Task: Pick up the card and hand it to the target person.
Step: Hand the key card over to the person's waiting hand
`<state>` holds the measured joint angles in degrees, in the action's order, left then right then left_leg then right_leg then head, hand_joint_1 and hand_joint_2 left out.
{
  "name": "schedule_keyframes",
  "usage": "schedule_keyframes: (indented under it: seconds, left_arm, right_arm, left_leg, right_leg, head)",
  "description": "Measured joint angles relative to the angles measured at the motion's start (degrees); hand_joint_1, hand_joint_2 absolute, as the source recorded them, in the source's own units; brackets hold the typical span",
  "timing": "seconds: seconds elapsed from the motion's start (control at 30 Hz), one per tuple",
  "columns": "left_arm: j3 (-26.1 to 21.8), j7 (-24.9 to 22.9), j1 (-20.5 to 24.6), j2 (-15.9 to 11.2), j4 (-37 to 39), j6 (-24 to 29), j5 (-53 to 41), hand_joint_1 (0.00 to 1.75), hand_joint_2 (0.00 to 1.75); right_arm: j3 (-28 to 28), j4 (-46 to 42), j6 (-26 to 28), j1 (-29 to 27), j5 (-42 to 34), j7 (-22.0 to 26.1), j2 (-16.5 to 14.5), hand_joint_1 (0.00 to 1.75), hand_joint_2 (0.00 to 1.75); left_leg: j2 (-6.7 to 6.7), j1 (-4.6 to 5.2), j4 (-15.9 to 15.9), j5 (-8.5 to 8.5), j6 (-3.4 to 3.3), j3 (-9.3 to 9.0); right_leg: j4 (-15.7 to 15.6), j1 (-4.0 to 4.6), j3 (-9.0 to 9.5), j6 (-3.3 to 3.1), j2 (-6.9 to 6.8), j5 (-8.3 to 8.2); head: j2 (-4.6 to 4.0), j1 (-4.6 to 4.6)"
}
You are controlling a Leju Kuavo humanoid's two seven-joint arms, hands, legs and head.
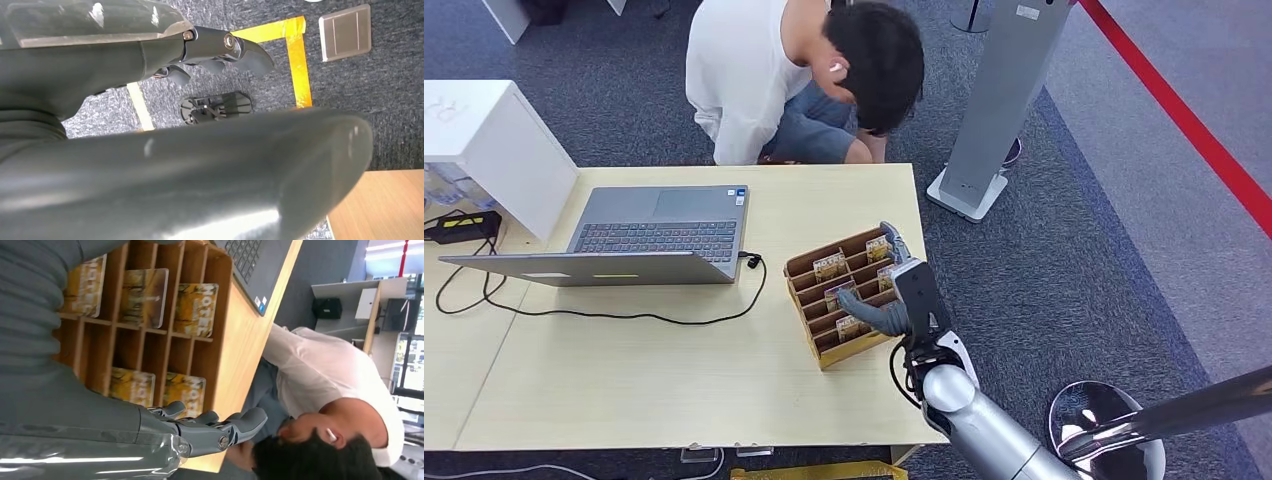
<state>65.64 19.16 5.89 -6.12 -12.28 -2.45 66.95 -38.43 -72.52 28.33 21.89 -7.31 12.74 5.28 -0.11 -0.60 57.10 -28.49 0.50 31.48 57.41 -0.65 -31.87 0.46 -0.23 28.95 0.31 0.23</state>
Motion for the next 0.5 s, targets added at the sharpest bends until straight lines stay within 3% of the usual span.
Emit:
schedule_keyframes:
  seconds: [0.3,0.5]
  left_arm:
    - [-0.27,0.12,-0.04,-0.01,0.00,0.09,-0.01,0.00,0.00]
    - [-0.27,0.12,-0.03,-0.08,0.00,-0.01,-0.31,0.00,0.00]
  right_arm:
    - [5.08,-10.08,0.54,-7.65,-1.18,-1.86,5.13,0.00,1.75]
    - [7.48,-14.89,-5.86,-10.92,-4.26,-4.85,7.32,0.00,1.75]
  left_leg:
    - [0.00,0.00,0.00,-0.01,-0.01,-0.01]
    - [0.00,0.00,0.00,-0.01,0.00,-0.02]
  right_leg:
    - [-0.01,0.00,0.01,0.00,0.01,0.00]
    - [-0.01,0.00,0.02,0.00,0.01,0.00]
  head:
    - [0.00,-0.02]
    - [0.00,-0.03]
